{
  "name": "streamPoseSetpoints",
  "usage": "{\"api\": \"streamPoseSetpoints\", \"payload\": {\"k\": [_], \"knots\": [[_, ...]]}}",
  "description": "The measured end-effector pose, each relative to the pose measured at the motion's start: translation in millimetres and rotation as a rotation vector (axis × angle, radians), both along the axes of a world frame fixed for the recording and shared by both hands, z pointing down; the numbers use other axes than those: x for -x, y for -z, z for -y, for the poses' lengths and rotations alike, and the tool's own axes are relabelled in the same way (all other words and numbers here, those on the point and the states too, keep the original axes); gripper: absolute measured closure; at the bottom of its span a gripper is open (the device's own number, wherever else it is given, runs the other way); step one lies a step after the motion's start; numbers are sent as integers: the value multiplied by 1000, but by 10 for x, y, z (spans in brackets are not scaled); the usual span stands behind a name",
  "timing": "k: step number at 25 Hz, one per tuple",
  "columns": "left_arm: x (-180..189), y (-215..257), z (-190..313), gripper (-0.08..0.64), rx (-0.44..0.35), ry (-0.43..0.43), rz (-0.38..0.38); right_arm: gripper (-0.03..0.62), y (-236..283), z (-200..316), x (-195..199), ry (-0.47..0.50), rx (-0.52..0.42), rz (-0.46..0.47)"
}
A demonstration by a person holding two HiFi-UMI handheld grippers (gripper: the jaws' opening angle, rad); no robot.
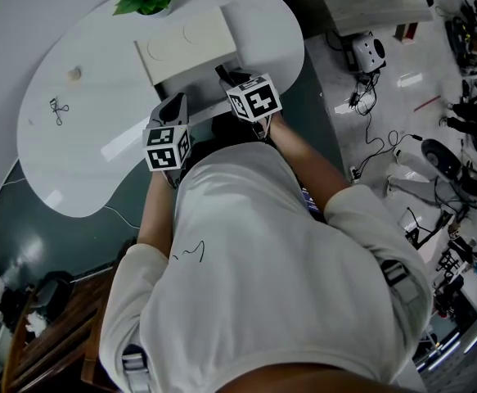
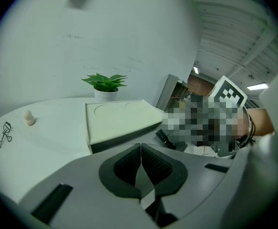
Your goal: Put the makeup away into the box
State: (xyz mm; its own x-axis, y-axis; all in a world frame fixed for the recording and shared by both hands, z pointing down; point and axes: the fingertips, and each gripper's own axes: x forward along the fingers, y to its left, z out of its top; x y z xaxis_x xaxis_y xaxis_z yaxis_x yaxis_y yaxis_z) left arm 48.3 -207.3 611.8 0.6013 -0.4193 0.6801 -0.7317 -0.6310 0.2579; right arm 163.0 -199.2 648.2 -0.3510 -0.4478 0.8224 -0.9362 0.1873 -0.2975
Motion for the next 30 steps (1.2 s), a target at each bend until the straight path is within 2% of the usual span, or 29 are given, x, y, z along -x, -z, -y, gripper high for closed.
{"api": "streamPoseSetpoints", "payload": {"k": [3,6,10,13,17,27,30], "knots": [[11,18,-3,538,-5,5,0,468,35,14,24,6,-17,7],[44,27,-17,538,-10,9,-2,473,85,16,46,4,-45,9],[104,44,-23,538,-19,17,-5,594,173,4,69,-8,-99,2],[150,91,-29,538,-26,28,-16,595,274,-16,123,0,-156,0],[210,230,-44,538,-28,71,-57,595,472,-46,173,-12,-254,-16],[375,685,101,538,-142,100,-129,595,1123,65,407,22,-559,-141],[415,867,130,538,-182,106,-146,595,1363,68,465,33,-617,-163]]}}
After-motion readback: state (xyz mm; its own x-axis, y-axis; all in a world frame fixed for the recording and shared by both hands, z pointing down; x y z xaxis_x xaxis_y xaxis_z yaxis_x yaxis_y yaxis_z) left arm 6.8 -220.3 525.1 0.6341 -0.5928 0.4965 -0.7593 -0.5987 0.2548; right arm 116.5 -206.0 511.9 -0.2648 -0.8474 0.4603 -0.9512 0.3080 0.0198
